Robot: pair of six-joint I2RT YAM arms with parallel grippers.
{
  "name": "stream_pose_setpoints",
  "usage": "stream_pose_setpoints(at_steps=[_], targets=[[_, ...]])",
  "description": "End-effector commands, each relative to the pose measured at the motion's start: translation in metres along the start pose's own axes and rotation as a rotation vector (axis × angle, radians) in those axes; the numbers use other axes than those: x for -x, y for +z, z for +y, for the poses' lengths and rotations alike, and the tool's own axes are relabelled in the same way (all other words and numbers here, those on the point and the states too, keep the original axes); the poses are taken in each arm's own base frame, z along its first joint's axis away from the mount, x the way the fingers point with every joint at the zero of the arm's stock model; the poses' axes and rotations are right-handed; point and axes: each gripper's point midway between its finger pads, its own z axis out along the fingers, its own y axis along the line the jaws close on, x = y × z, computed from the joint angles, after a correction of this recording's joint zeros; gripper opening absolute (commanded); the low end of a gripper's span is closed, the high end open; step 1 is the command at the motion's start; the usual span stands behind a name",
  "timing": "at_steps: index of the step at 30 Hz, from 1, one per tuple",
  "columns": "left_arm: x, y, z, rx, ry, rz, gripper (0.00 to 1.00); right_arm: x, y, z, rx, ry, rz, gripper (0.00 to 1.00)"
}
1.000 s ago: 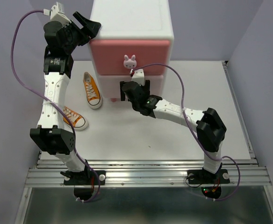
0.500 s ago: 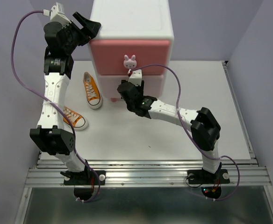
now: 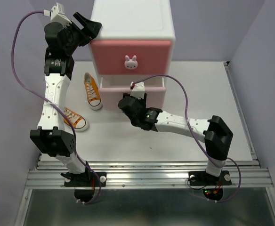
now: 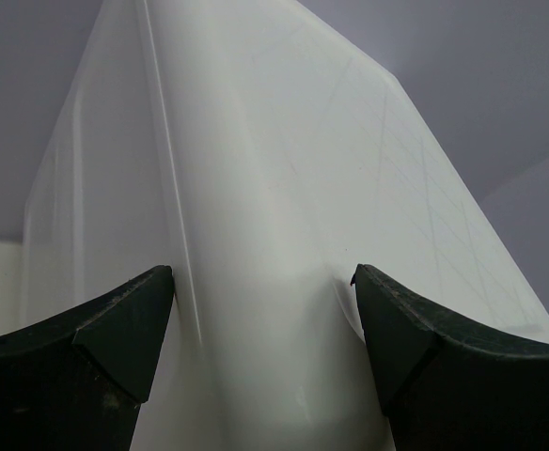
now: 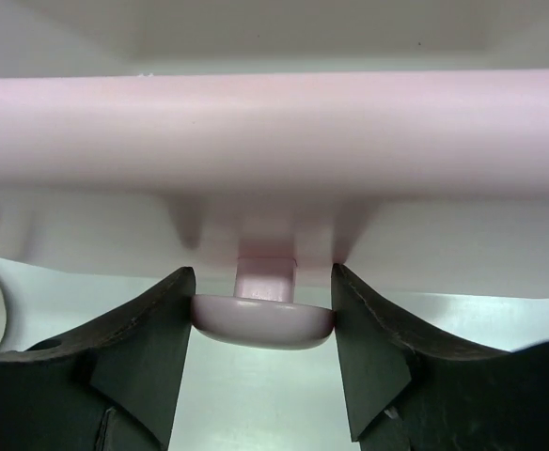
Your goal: Place and organize the shoes in the shoe cabinet
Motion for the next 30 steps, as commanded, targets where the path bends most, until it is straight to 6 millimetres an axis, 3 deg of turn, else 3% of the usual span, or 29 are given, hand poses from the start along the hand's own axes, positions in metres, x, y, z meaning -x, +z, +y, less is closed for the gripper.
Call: stream_pose_setpoints(at_steps=[1,8,14,20,27,30], targets=[[-0.117,0.012,0.11,0.29,-0.033,0.328,0.87,-0.005,-0.048,0.013,0.05,0.113,0.049,0.06],[-0.12,0.012,0.114,0.294,-0.053,0.307,0.87,-0.051,-0.119,0.019,0.093,0.083,0.218,0.06],[-0.119,0.014,0.118,0.307,-0.044,0.293,0.87,-0.081,-0.157,0.018,0.08,0.106,0.317,0.06],[-0.121,0.015,0.125,0.325,-0.035,0.291,0.87,-0.108,-0.197,0.034,0.133,0.137,0.395,0.08],[-0.124,0.013,0.135,0.358,-0.011,0.285,0.87,-0.123,-0.216,0.042,0.18,0.149,0.419,0.16],[-0.126,0.013,0.137,0.358,-0.013,0.284,0.87,-0.125,-0.215,0.037,0.161,0.151,0.417,0.37]])
